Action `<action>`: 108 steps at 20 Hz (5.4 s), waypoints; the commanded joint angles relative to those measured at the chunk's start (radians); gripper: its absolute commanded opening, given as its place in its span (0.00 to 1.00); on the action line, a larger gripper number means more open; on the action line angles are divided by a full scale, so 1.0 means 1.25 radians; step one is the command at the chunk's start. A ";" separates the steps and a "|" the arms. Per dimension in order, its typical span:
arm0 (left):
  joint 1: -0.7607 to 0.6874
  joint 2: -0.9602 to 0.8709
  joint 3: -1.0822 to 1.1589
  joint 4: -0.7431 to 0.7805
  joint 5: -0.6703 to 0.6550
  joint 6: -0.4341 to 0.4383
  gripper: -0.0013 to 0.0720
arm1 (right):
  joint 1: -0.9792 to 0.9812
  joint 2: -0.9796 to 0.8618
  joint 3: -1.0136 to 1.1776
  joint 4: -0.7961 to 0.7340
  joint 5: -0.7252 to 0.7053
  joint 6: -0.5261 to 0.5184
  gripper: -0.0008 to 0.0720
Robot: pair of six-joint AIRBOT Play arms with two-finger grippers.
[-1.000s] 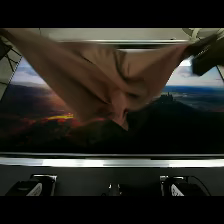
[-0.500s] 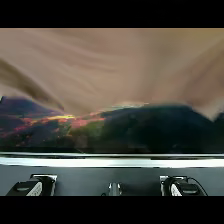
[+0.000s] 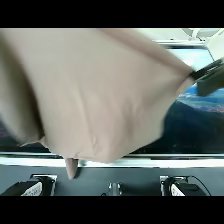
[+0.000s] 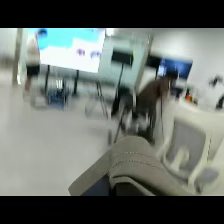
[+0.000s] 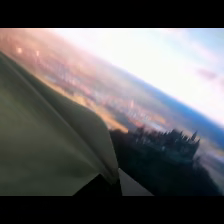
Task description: Fold the shirts.
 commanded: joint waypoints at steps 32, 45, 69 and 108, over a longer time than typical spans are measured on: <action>0.100 -0.278 -0.752 0.013 -0.450 0.084 0.84 | -0.244 -0.403 -0.287 0.081 -0.018 -0.122 0.83; 0.030 -0.259 -0.720 0.011 -0.346 0.074 0.05 | -0.111 -0.528 -0.393 0.239 -0.170 -0.160 0.97; 0.087 0.367 -0.028 0.090 -0.160 0.002 0.05 | -0.046 0.280 0.181 -0.056 -0.279 -0.007 0.04; 0.142 -0.139 -0.959 -0.106 -0.374 0.102 0.72 | -0.307 -0.483 -0.178 0.048 0.031 -0.048 0.70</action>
